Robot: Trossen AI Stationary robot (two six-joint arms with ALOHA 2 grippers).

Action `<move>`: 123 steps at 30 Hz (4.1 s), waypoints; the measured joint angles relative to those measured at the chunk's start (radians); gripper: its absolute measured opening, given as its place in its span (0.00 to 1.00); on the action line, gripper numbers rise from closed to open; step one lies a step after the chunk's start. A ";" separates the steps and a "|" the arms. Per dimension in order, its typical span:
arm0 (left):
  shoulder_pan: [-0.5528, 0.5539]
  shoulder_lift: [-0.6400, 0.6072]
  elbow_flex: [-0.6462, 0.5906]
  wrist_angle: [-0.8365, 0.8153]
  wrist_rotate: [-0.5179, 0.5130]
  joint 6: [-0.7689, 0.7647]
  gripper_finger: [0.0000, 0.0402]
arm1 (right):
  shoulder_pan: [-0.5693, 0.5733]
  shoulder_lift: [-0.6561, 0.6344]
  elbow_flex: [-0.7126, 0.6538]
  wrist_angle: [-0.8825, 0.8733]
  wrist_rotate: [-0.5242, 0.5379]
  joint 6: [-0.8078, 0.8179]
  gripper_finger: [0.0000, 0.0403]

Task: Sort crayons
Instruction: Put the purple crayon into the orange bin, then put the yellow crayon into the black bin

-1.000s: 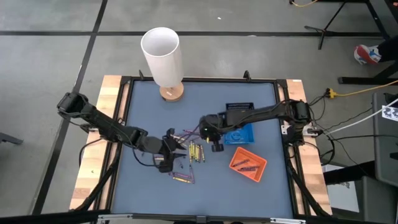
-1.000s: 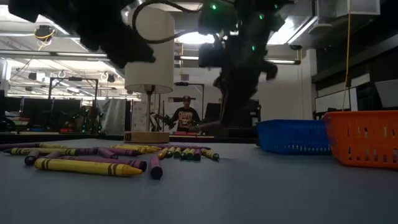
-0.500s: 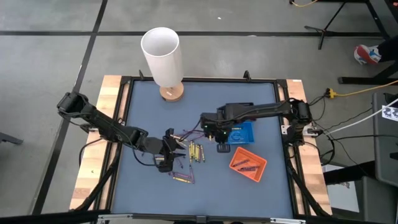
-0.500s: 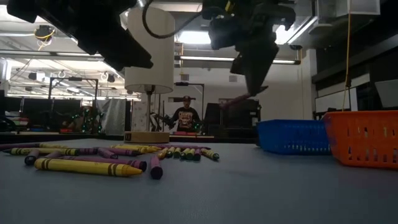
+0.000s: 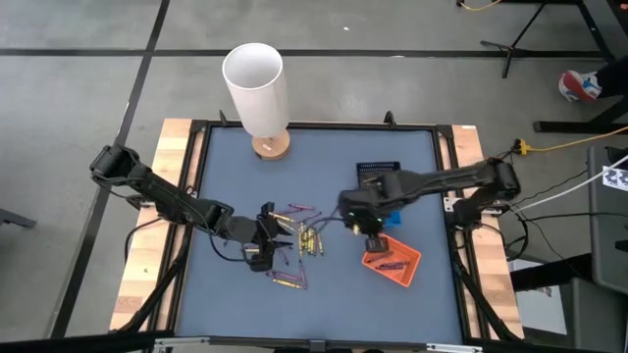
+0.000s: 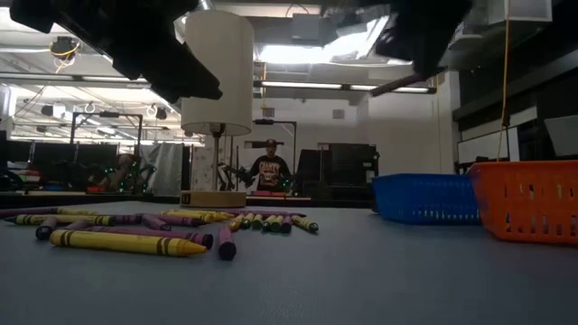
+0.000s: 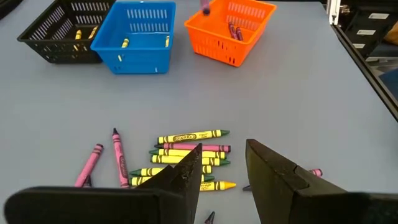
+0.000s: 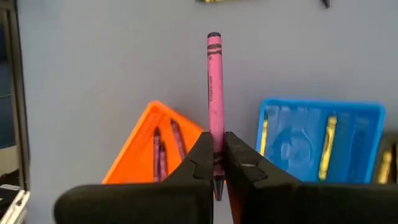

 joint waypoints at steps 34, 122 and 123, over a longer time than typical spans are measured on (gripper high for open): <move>0.001 0.000 0.000 -0.005 -0.051 0.005 0.27 | 0.507 -0.345 -0.572 0.309 0.323 0.830 0.05; 0.213 0.233 0.062 -0.188 0.188 0.164 0.02 | 0.507 -0.483 -0.570 0.307 0.403 0.628 0.28; 0.213 0.233 0.075 -0.188 0.189 0.164 0.02 | 0.507 -0.491 -0.570 0.306 0.415 0.613 0.28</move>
